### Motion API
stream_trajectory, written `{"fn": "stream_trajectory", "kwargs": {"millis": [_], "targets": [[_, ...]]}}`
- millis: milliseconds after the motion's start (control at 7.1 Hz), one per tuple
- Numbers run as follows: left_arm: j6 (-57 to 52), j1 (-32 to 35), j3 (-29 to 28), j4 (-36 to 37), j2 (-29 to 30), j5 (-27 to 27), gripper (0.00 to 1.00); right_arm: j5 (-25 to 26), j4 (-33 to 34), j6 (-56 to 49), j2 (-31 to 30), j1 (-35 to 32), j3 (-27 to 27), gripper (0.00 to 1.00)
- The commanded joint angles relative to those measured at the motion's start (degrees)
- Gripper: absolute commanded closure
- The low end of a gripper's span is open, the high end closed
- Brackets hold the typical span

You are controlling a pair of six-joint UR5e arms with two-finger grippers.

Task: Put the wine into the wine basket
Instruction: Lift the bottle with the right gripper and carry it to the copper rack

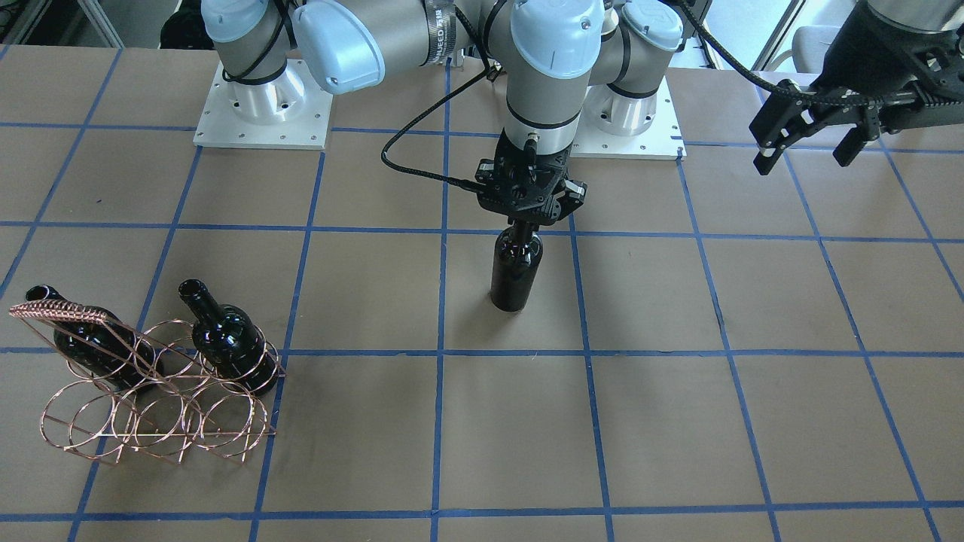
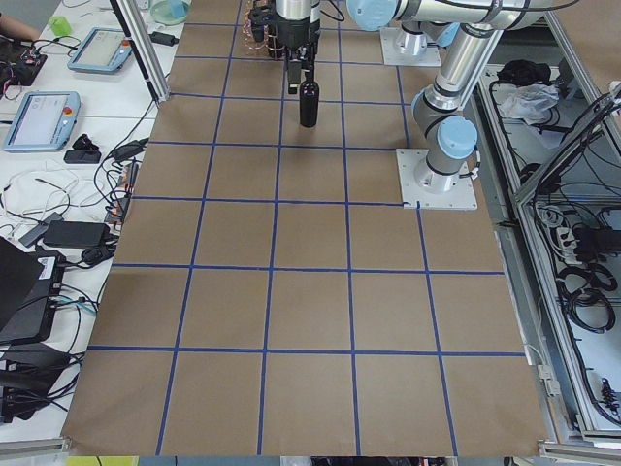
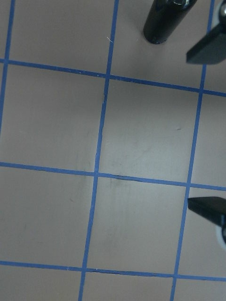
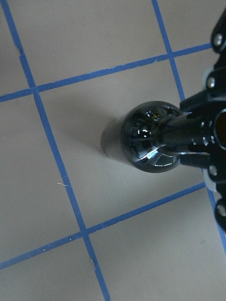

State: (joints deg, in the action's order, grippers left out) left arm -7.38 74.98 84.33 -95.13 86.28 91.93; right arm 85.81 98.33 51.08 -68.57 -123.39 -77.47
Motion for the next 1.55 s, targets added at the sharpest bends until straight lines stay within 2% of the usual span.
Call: {"fn": "stream_trajectory", "kwargs": {"millis": [0,141,282,564,846,987,1128,1268,1409], "targets": [[-0.3,0.1,0.0,0.0,-0.1,-0.3,0.0,0.2,-0.2,-1.2,-1.6,1.1,0.0,0.74],[-1.0,0.3,0.0,0.0,-0.1,-1.3,0.0,0.3,-1.1,-1.9,-4.4,3.2,0.0,0.74],[-1.0,0.4,0.0,-0.1,-0.1,-1.2,0.0,0.1,-7.0,-7.9,-8.0,8.5,-0.1,0.74],[1.5,2.3,0.7,0.0,0.0,-2.9,0.0,0.7,-16.3,-23.9,-14.5,19.3,-1.1,0.73],[10.4,7.3,2.2,0.6,-0.2,-3.2,0.0,1.1,-21.5,-42.6,-18.1,32.6,-1.6,0.72],[11.8,10.2,2.5,0.8,-0.2,-3.0,0.0,1.3,-23.2,-50.0,-18.4,38.4,-1.5,0.72],[15.2,12.5,2.7,0.7,-0.2,-2.5,0.0,3.8,-23.2,-55.6,-18.6,43.6,-1.5,0.72],[16.9,13.3,2.9,0.7,-0.3,-2.6,0.0,4.6,-22.9,-60.9,-18.4,45.8,-1.4,0.72],[17.0,13.6,3.2,0.9,-0.3,-2.6,0.0,4.1,-21.4,-61.4,-17.9,45.9,-0.6,0.72]]}}
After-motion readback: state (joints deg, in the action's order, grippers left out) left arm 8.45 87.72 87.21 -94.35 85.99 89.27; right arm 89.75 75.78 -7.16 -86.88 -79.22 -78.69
